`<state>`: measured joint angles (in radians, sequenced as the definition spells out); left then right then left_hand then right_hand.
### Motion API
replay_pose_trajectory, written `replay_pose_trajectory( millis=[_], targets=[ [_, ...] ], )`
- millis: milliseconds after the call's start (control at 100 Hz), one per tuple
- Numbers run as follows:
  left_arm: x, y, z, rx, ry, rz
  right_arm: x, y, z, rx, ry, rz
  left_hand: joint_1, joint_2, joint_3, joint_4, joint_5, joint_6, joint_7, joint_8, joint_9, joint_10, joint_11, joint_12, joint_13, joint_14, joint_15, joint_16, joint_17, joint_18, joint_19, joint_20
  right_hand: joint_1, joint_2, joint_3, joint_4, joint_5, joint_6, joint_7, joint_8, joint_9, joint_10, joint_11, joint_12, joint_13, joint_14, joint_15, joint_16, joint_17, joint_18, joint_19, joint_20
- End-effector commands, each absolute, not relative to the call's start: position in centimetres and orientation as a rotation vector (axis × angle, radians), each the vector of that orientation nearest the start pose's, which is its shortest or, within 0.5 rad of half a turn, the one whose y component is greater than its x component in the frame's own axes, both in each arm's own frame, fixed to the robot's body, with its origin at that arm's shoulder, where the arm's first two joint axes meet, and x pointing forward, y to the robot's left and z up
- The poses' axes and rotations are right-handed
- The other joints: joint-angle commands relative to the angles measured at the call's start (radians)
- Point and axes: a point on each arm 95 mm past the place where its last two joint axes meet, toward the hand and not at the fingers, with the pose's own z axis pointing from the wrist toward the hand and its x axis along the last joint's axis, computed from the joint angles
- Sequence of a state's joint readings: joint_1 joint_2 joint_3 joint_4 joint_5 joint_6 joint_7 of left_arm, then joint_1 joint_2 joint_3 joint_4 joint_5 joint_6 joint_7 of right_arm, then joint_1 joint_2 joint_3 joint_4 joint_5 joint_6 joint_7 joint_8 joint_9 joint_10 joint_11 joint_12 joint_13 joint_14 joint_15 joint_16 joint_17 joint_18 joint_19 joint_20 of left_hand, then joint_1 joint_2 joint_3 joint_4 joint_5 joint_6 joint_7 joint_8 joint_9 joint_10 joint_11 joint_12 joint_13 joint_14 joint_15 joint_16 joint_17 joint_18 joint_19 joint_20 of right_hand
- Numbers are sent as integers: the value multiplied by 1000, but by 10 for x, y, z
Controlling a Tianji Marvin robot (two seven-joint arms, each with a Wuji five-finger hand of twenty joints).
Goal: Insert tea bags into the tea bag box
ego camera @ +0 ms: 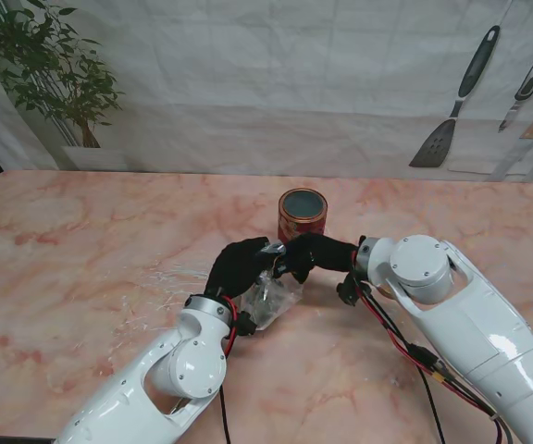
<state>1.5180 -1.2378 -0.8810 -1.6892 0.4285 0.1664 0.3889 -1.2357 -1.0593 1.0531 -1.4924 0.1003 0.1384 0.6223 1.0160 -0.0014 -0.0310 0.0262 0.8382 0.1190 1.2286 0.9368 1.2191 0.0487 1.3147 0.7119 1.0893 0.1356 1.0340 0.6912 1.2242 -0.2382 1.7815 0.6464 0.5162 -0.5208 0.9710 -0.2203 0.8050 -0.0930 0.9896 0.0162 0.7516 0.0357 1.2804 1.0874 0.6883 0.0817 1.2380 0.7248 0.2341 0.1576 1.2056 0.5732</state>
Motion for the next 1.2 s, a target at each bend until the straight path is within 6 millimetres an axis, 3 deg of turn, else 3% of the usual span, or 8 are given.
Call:
replay_pose_trajectory(
  millis=[0,420,530,540,550,570,920,1190],
  targets=[
    [363,-143,-298,-1683,957,-2058,441,52,-287,-1896,-1436,-1493,61,22,13,3,85,152,115,43,-4,-18,-88,-17,180,136,550,-2,-100,-81,313,-4,15,14,-22,-57,-21,-69,-15,-20,22,-23,34,16,30,-3,33,7,8,7,30,20],
    [357,-149,-294,-1669,946,-2146,439,55,-301,-1943,-1550,-1384,62,22,13,4,84,154,113,42,-6,-15,-91,-18,179,143,535,-8,-100,-73,313,-4,-72,34,-29,-39,-60,-70,-124,14,32,-38,55,37,48,-15,55,10,20,1,53,26],
    [356,-151,-293,-1677,941,-2180,439,59,-303,-1940,-1592,-1369,65,22,14,4,83,157,111,41,-9,-11,-97,-21,180,152,509,-20,-104,-55,313,-19,-159,19,17,13,-37,-44,-208,91,29,-45,59,39,50,-21,56,10,24,0,57,26],
    [356,-152,-293,-1678,940,-2182,439,59,-303,-1939,-1595,-1368,64,22,13,4,83,158,111,41,-10,-11,-98,-22,180,153,508,-21,-104,-53,313,-21,-173,17,26,32,-37,-41,-218,105,28,-48,60,40,51,-24,56,10,25,-1,58,26],
    [356,-152,-293,-1678,940,-2183,439,59,-303,-1939,-1598,-1368,65,22,13,4,83,158,110,41,-10,-11,-98,-22,180,154,507,-21,-104,-52,313,-22,-190,11,32,61,-32,-33,-259,189,27,-49,61,40,51,-26,57,11,27,-1,59,25],
    [356,-152,-293,-1677,941,-2186,438,60,-303,-1939,-1602,-1368,64,23,13,4,83,158,110,41,-11,-11,-99,-23,180,154,506,-22,-104,-51,313,-24,-200,2,34,68,-33,-26,-270,211,27,-49,62,40,52,-25,57,11,28,0,59,25],
    [356,-154,-293,-1672,934,-2199,437,68,-304,-1939,-1675,-1373,65,22,14,4,84,158,110,40,-10,-10,-102,-29,180,159,496,-30,-106,-38,313,-49,-253,-108,-20,48,-17,61,-276,225,7,-53,65,47,50,-36,56,14,37,10,59,24],
    [352,-161,-294,-1675,922,-2276,433,78,-312,-1984,-1666,-1418,67,23,14,6,81,162,107,39,-15,-7,-109,-35,180,165,478,-41,-110,-30,313,-68,-255,-179,51,37,32,79,-236,242,45,-54,81,49,86,-40,76,17,67,20,75,27]
  ],
)
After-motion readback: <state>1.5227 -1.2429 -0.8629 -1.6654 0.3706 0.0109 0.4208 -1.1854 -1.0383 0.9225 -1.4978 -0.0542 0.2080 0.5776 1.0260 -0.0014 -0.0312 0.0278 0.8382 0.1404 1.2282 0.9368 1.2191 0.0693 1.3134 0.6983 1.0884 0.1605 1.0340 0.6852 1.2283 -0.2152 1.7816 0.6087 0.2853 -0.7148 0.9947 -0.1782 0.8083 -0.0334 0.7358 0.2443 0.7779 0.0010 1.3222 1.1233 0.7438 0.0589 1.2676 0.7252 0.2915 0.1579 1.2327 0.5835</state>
